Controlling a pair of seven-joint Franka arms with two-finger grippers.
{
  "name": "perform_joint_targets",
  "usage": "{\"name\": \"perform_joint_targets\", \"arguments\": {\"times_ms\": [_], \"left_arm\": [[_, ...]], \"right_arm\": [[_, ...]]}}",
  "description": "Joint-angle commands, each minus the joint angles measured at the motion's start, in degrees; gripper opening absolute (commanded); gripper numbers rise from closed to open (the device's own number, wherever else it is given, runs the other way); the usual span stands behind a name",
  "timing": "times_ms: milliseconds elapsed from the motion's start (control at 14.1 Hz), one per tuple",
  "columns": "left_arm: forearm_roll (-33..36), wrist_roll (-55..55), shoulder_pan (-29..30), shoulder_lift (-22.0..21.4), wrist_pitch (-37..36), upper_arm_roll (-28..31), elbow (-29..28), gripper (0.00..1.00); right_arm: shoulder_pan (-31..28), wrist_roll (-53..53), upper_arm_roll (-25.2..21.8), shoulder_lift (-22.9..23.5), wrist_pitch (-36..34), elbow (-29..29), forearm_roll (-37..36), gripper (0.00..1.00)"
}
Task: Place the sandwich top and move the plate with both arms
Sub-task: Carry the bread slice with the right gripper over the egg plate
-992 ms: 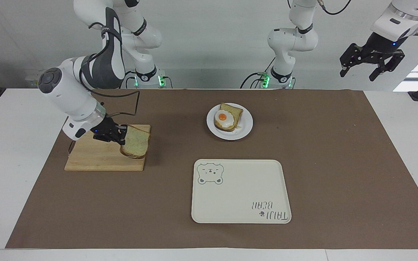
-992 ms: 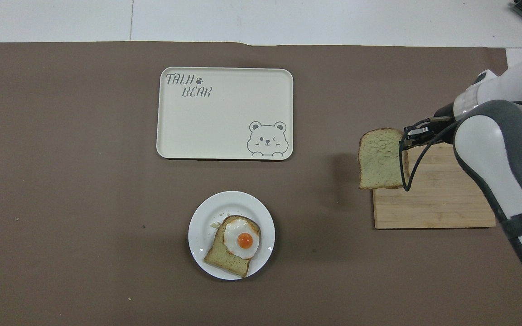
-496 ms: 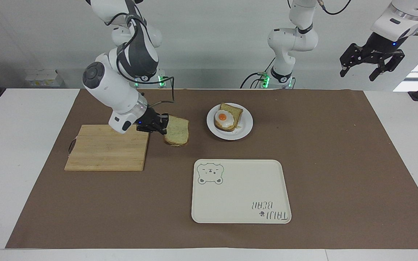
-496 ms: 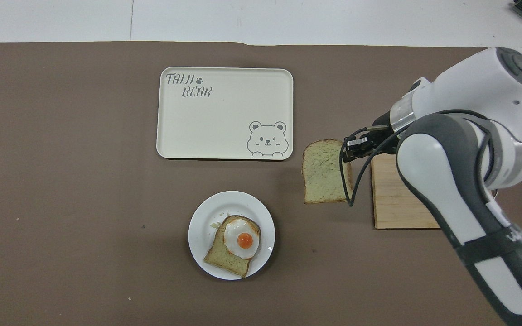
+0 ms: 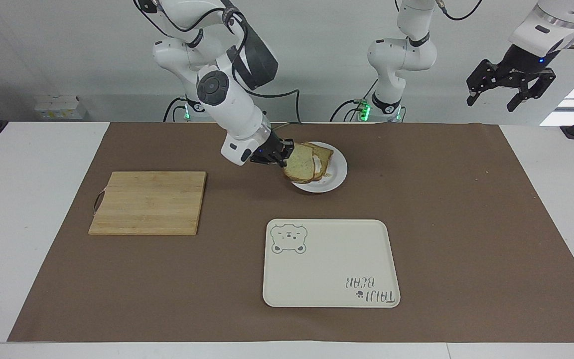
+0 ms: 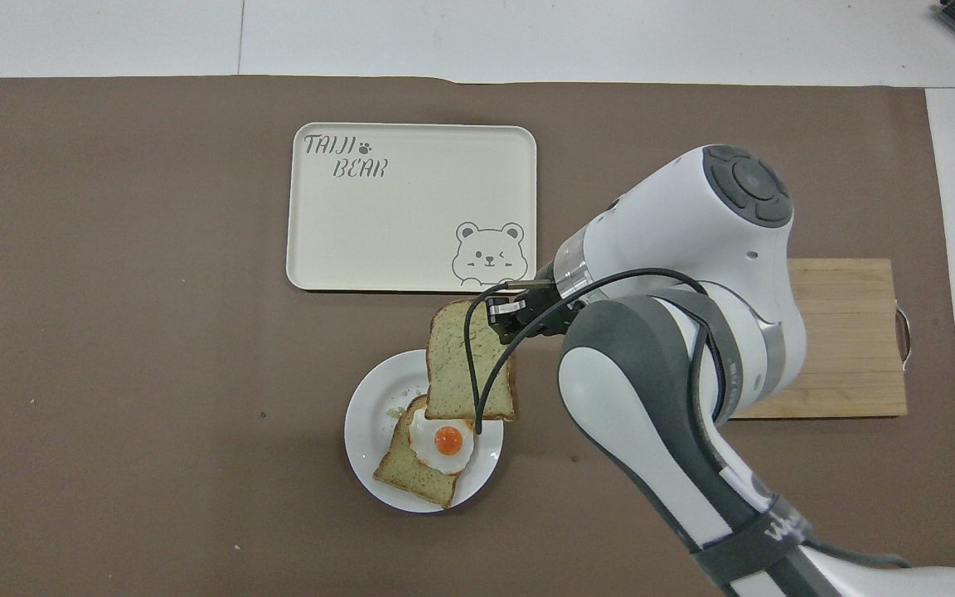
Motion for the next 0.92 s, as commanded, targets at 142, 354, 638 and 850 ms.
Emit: {"name": "perform_joint_targets", "arguments": {"times_ms": [142, 354, 638, 850], "left_arm": [[0.3, -0.5, 0.2, -1.3, -0.5, -0.3, -1.4, 1.0], [0.3, -0.4, 0.2, -1.3, -0.5, -0.3, -1.4, 1.0], [0.3, -0.5, 0.2, -1.3, -0.5, -0.3, -1.4, 1.0], [0.3, -0.5, 0.2, -1.3, -0.7, -0.3, -1.5, 1.0]], "right_arm": [[1.5, 1.3, 0.0, -3.8, 2.0, -6.6, 2.8, 0.0], [4.2, -0.4, 0.0, -1.6, 6.4, -7.6, 3.9, 0.0], [7.3, -4.9, 0.0, 3.1, 8.8, -8.2, 8.0, 0.0], [8.5, -8.1, 0.0, 3.5, 11.5, -10.9, 9.2, 0.0]]}}
